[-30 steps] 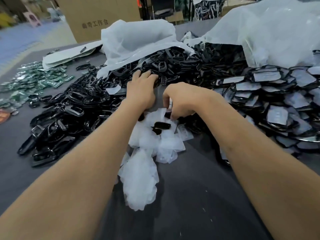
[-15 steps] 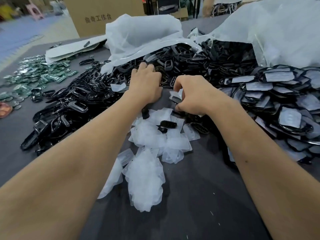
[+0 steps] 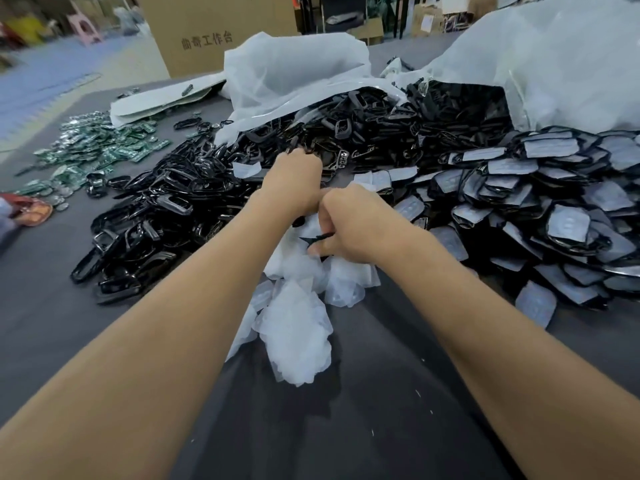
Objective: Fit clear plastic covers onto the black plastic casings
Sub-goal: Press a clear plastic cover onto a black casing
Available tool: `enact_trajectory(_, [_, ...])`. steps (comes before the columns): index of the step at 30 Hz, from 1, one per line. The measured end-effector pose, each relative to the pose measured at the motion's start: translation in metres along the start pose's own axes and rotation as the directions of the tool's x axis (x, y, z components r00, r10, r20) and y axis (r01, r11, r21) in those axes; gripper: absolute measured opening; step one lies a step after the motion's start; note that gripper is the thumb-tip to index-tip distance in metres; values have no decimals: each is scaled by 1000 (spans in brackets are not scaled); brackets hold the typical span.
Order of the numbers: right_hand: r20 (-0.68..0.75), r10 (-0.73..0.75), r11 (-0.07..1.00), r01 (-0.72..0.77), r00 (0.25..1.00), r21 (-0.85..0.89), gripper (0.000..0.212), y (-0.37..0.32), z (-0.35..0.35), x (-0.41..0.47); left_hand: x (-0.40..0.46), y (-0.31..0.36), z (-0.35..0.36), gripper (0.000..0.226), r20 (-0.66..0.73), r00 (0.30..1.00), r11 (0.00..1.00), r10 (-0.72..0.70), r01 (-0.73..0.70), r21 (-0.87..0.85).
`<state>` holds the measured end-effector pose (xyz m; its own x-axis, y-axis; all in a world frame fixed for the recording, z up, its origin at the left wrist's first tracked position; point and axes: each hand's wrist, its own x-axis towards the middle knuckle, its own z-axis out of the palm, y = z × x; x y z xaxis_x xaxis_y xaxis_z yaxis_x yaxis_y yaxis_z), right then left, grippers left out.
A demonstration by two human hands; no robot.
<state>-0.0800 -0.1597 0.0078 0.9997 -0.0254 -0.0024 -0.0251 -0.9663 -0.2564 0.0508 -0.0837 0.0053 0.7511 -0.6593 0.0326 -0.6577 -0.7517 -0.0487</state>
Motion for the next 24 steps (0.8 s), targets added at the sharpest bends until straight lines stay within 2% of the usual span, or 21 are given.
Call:
enact_trajectory(3, [-38,-33,999,32,999,-25,31,1,1,-1,-8,-2,-7,39,-18,1000,1000,2,-2,-22])
enact_trajectory(6, [-115,-12,1000,15,993,19,17,7,-2,-4,-16,-6,-11,45,-153,987,994,-56,40,-102])
enact_trajectory(9, [-148,34,947,15,988,322,17,20,-4,-12,-27,-16,-10,43,-315,925,950,-214,122,-287])
enact_trajectory(11, [-132,72,816,17,989,577,18,29,-2,-17,-36,-22,-11,41,-397,839,870,-372,165,-465])
enact_trajectory(13, [-118,108,668,16,987,744,19,36,3,-18,-49,-21,-12,43,-428,743,761,-514,165,-628])
enact_trajectory(14, [-118,119,606,22,986,795,16,39,7,-17,-56,-19,-11,42,-399,706,665,-585,136,-734])
enact_trajectory(16, [-151,144,509,57,978,859,10,39,15,-15,-69,-13,-5,35,-265,661,382,-702,35,-923])
enact_trajectory(17, [-186,165,478,86,969,874,9,39,21,-14,-77,-9,-2,32,-201,643,264,-739,2,-964])
enact_trajectory(18, [-230,190,468,118,954,876,8,38,26,-13,-84,-6,2,29,-156,626,189,-764,-14,-982])
enact_trajectory(20, [-309,234,469,172,922,866,6,37,32,-13,-97,-1,8,25,-84,621,70,-780,-48,-996])
enact_trajectory(22, [-323,237,409,208,916,889,14,35,34,-13,-106,3,12,17,-38,649,-22,-760,-84,-996])
enact_trajectory(24, [-302,191,329,229,934,916,31,34,35,-15,-111,7,16,8,-34,696,-37,-717,-87,-996])
